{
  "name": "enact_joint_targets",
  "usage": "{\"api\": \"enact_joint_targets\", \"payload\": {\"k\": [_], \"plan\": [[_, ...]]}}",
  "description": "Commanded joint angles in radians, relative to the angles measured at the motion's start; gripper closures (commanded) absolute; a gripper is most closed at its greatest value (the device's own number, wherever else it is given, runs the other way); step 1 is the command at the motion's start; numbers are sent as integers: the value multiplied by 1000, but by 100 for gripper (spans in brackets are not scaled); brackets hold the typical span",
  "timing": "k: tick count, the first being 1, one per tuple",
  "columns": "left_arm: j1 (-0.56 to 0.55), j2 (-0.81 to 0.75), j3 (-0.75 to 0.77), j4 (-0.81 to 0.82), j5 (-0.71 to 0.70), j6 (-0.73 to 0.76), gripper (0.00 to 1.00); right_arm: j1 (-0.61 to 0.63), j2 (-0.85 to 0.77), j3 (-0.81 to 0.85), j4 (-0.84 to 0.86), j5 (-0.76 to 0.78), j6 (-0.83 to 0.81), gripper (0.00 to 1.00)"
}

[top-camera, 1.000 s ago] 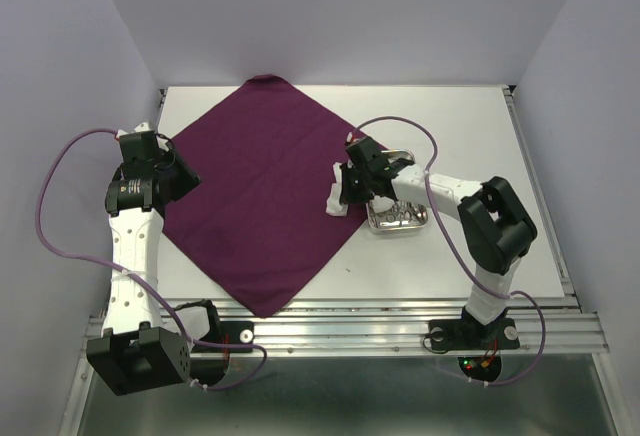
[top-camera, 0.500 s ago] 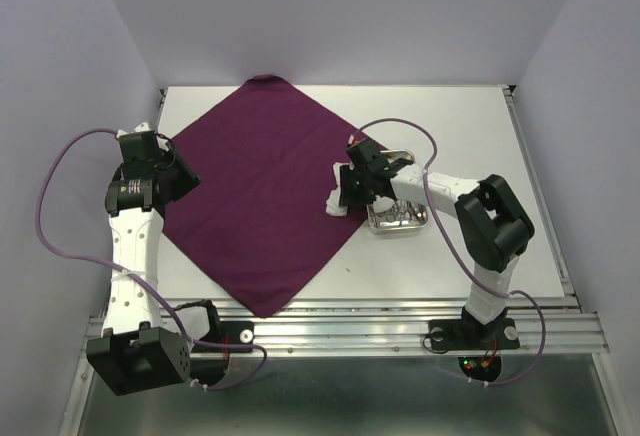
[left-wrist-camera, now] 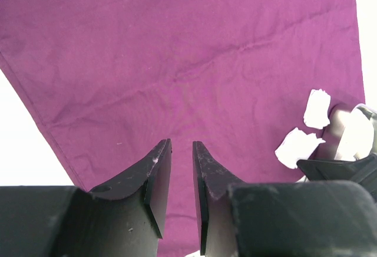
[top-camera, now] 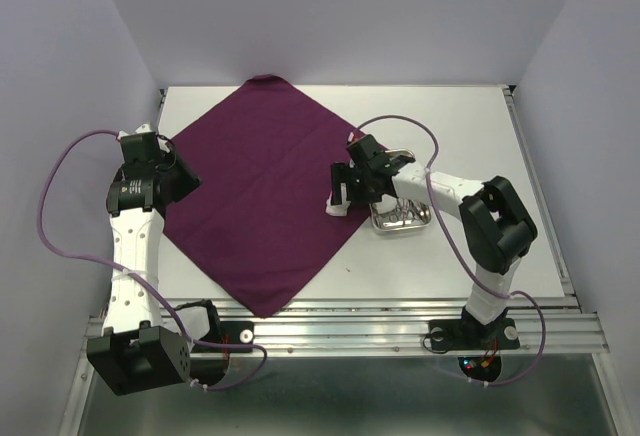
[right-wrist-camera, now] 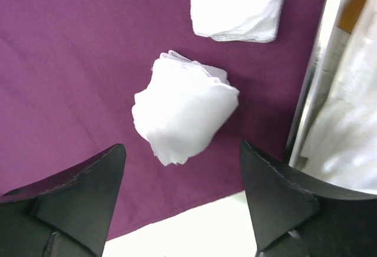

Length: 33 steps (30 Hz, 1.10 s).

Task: Prepare the surgical pack
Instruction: Adjust the medical item in the surgical kit.

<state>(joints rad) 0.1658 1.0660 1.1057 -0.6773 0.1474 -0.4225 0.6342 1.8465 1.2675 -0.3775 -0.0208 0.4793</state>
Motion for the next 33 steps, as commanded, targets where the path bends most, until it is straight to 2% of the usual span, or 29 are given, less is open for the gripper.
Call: {"api": "enact_joint_targets", "payload": {"k": [1,12,20,24,28,31,33], "plan": [[5,-14,-6,27,14,19,68,-7,-72,39,-40,59,-16,13],[5,-15,0,16,14,19,68,-7,-113,12,-41,93,13,10],[5,-12,-3,21,21,13,68,-16,-109,23,-38,70,-1,21],[5,-9,-1,22,21,11,68,-16,-104,29,-34,74,1,30],[3,-5,0,22,23,10,68,-16,-92,36,-24,78,1,51],[5,-6,0,22,23,10,68,-16,-78,47,-20,73,1,62],[5,-6,-1,22,21,11,68,-16,-63,61,-21,68,1,66]]}}
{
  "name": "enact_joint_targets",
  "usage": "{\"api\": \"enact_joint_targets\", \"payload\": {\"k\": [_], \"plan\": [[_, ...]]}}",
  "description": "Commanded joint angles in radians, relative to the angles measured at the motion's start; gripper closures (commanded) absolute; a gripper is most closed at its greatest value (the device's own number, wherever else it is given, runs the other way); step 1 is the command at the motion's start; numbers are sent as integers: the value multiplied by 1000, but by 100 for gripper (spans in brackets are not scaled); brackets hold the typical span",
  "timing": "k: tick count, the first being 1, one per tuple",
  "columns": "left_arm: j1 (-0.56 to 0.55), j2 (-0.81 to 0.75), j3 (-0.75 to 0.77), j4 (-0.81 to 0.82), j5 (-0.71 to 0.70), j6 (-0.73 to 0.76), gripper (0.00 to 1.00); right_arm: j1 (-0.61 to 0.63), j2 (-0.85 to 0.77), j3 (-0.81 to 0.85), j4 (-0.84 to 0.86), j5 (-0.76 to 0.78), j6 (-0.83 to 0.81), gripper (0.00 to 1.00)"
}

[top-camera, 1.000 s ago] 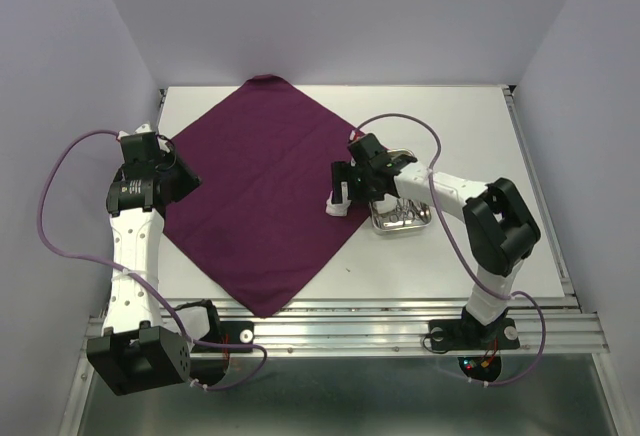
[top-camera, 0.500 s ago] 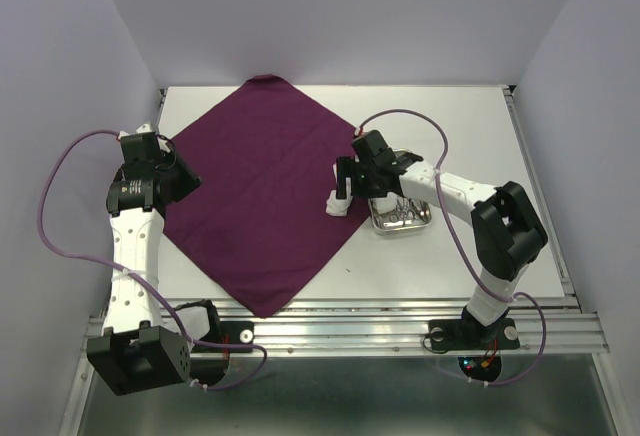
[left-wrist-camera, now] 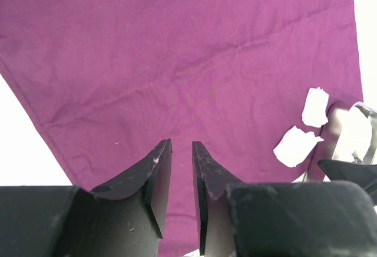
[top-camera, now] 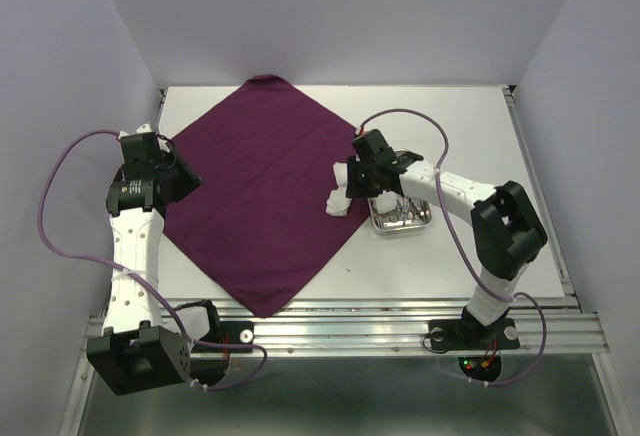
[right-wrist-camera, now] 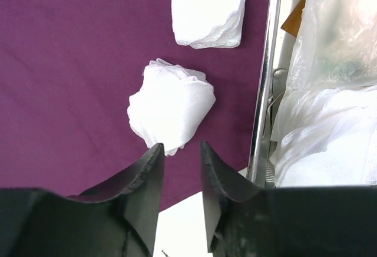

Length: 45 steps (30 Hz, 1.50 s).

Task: Prepare the surgical pack
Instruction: Adjust the medical item in the surgical kit.

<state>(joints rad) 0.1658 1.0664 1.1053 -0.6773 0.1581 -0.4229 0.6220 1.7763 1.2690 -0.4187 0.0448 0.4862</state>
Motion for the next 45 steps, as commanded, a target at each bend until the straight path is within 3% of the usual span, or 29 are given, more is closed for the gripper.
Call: {"api": "enact_joint_targets", "payload": {"k": [1,12,18,27,37,40,45], "plan": [[5,-5,-1,22,9,10,68,-4,12,62,23,-2,-6,71],[3,-8,2,19,3,15,68,-4,143,110,87,-128,6,77],[3,-10,-4,19,0,15,68,-4,192,138,72,-154,3,76],[5,-5,-15,30,8,10,68,-4,48,154,28,16,-27,72],[5,-10,-15,28,0,12,68,5,149,337,-101,223,-100,68],[3,-6,-15,32,3,10,68,16,184,388,-121,240,-126,61],[5,-3,-12,32,1,7,68,47,256,457,-144,254,-155,60]]}}
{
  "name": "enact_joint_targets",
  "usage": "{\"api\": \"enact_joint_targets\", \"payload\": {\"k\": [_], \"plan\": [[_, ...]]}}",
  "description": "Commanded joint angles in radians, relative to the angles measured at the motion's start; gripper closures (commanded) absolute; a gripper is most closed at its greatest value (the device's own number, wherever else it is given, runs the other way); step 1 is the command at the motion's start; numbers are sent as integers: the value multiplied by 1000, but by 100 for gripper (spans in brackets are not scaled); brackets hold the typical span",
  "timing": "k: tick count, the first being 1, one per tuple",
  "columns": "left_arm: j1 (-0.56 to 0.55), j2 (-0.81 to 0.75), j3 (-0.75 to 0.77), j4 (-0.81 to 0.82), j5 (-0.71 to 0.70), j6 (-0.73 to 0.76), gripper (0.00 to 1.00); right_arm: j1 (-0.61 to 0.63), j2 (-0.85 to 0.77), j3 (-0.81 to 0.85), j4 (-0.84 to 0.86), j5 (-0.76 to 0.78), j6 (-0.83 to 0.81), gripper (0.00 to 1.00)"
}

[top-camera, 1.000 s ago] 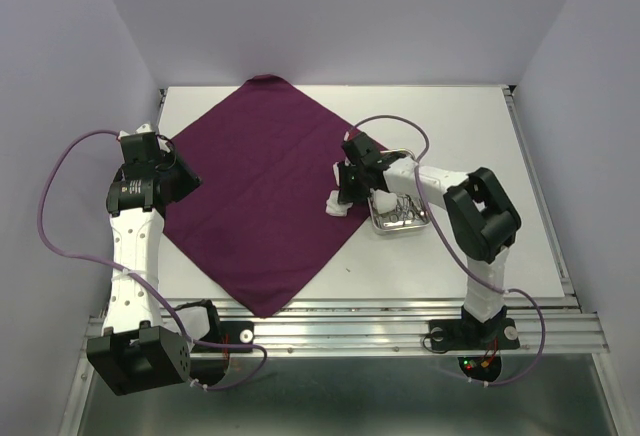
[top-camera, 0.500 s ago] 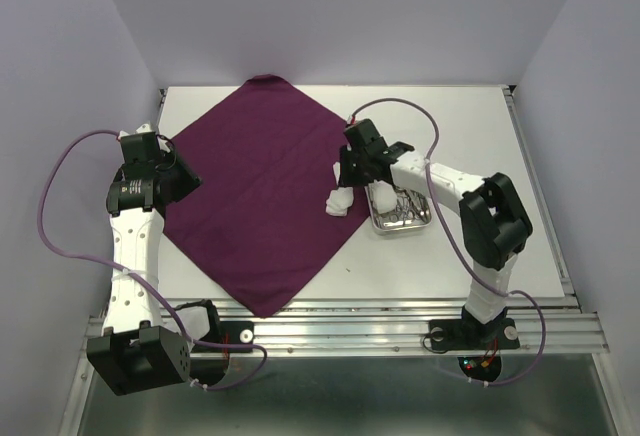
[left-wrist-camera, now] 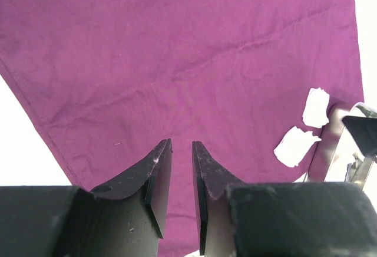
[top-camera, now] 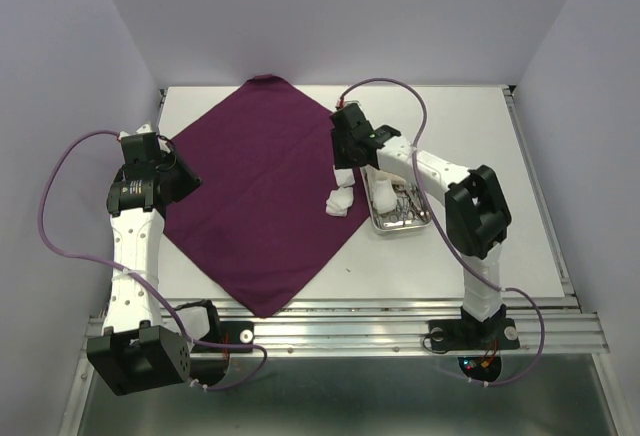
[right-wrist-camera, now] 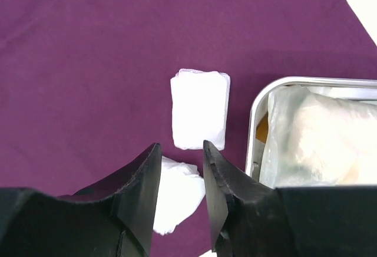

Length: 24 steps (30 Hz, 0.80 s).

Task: Prepare the surgical pack
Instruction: Adjust the medical item in the surgical kit.

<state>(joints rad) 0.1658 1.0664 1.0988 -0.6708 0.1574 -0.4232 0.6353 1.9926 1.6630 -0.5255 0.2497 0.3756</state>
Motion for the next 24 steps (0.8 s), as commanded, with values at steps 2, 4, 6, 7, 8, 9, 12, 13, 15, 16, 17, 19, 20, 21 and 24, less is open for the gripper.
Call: {"api": "enact_joint_targets", "payload": {"k": [2,4,6,7,8,9,12,13,15,16,17,19,20,21,24], "plan": [[5,-2,-5,25,2,6,68,46,63,92,-50,68,-55,60],[5,-2,-2,25,-1,8,68,46,93,112,-59,95,-61,60],[5,1,-5,25,-2,8,68,55,107,116,-54,95,-70,60],[5,1,-5,25,-2,8,68,55,121,122,-53,99,-76,60],[5,4,-4,25,-2,8,68,66,129,127,-53,102,-79,60],[5,6,-4,25,-2,8,68,66,136,132,-54,109,-83,60],[3,9,-5,28,-4,8,68,75,172,153,-62,132,-96,60],[5,10,-5,30,-4,8,68,75,192,158,-67,138,-99,60],[5,12,-5,30,-4,8,68,75,215,181,-79,155,-107,59],[5,12,-7,30,-5,9,68,84,227,187,-86,174,-113,59],[5,15,-8,31,-5,9,68,84,245,190,-88,178,-116,59],[5,18,-11,33,-5,11,68,84,259,189,-84,180,-119,57],[5,20,-10,34,-5,11,68,84,268,188,-84,184,-119,57],[5,21,-13,36,-5,11,68,84,285,188,-85,191,-121,57],[5,26,-16,40,-2,9,68,84,307,187,-90,229,-116,57]]}}
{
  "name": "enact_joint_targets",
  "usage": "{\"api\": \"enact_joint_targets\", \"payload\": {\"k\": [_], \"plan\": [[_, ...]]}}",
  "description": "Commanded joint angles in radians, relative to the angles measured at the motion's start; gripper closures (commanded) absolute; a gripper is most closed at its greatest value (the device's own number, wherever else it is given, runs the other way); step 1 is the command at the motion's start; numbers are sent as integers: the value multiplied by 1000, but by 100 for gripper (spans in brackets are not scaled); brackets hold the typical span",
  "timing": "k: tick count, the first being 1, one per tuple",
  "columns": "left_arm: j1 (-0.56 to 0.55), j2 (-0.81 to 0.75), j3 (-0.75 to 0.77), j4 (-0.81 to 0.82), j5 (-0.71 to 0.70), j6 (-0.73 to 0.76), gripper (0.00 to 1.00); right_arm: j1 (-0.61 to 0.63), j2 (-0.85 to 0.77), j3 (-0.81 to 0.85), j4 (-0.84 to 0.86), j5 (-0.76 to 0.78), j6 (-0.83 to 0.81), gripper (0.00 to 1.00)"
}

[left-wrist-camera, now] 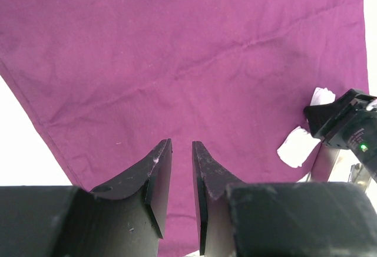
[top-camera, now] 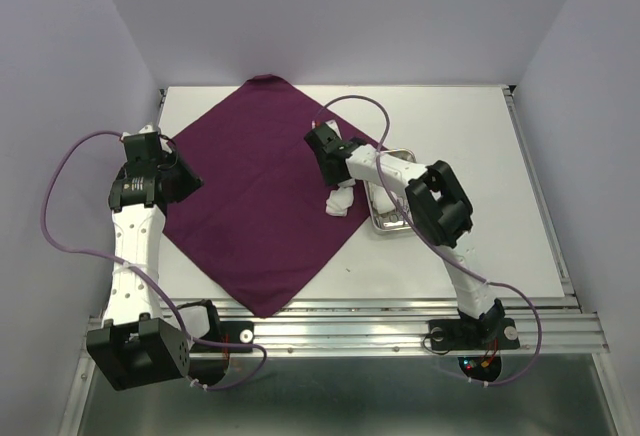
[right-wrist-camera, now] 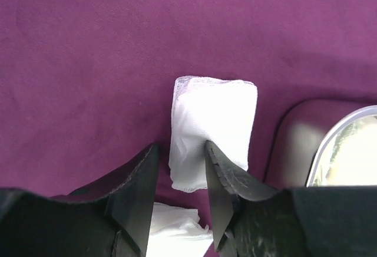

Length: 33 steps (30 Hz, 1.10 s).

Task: Prepare the surgical pack
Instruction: Adjust the medical item in the surgical kit.

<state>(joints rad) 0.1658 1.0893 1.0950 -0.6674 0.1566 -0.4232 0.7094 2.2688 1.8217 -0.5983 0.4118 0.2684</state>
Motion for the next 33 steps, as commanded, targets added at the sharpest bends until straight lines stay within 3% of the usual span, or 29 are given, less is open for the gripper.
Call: {"api": "enact_joint_targets", "payload": {"k": [1,11,15,33], "plan": [[5,3,-12,38,0,9,68,10,38,25,-18,80,-6,58],[5,6,-17,42,0,11,68,10,20,7,-1,96,18,83],[5,1,-21,42,0,12,68,10,-18,13,6,111,25,89],[3,-19,-26,34,-2,21,68,10,-189,10,80,94,86,94]]}}
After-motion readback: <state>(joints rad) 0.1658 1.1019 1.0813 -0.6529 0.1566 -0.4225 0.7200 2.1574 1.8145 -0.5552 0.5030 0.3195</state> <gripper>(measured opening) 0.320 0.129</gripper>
